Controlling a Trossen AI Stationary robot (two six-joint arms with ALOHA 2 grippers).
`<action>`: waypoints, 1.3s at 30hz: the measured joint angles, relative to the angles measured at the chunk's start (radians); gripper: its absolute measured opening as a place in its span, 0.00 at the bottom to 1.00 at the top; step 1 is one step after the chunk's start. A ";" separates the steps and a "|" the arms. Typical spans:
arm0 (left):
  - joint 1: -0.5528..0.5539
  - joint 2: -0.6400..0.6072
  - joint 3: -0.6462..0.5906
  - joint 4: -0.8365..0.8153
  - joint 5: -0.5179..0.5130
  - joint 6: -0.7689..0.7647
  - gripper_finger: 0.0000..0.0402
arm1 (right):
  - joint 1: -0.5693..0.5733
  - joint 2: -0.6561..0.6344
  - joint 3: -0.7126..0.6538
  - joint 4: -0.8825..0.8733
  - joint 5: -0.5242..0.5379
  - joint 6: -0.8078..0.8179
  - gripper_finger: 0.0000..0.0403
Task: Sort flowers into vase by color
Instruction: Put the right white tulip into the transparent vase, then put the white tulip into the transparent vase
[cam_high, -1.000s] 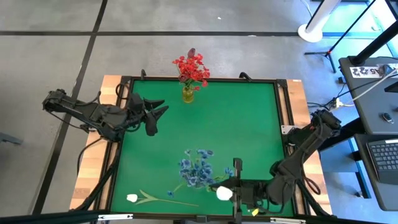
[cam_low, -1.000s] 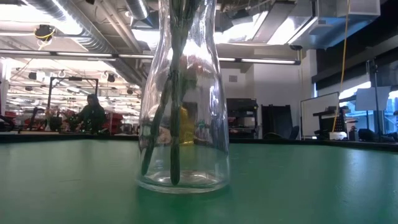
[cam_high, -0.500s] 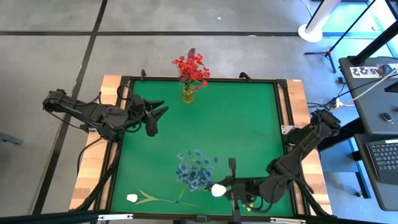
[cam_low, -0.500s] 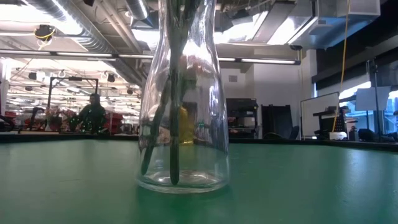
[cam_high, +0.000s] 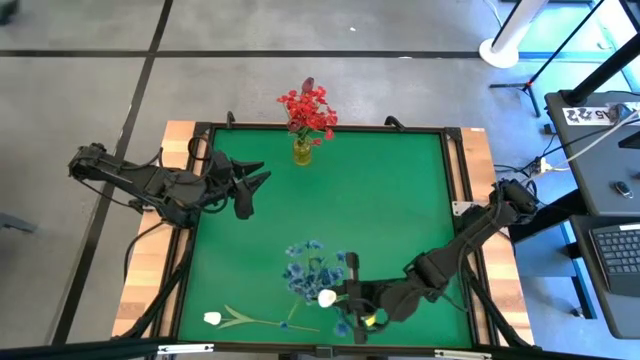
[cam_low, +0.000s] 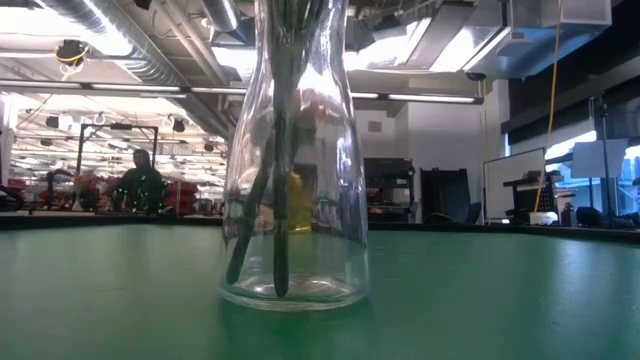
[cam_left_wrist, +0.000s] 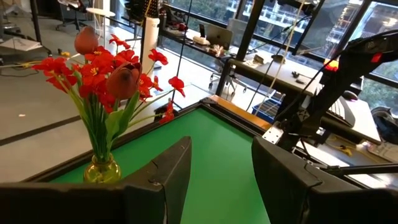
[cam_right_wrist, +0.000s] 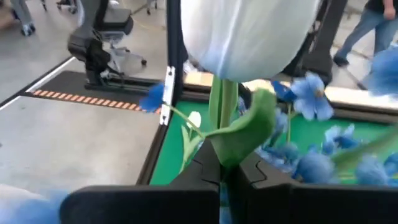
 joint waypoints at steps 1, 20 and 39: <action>0.000 0.000 0.000 0.000 0.000 0.000 0.41 | -0.007 0.005 0.000 -0.008 -0.003 0.013 0.00; 0.000 0.000 0.000 -0.001 0.000 0.003 0.41 | -0.021 -0.008 0.000 -0.067 -0.185 0.100 0.55; 0.000 0.000 0.000 0.004 0.062 0.000 0.41 | -0.020 -0.202 0.000 -0.092 -0.167 0.040 0.86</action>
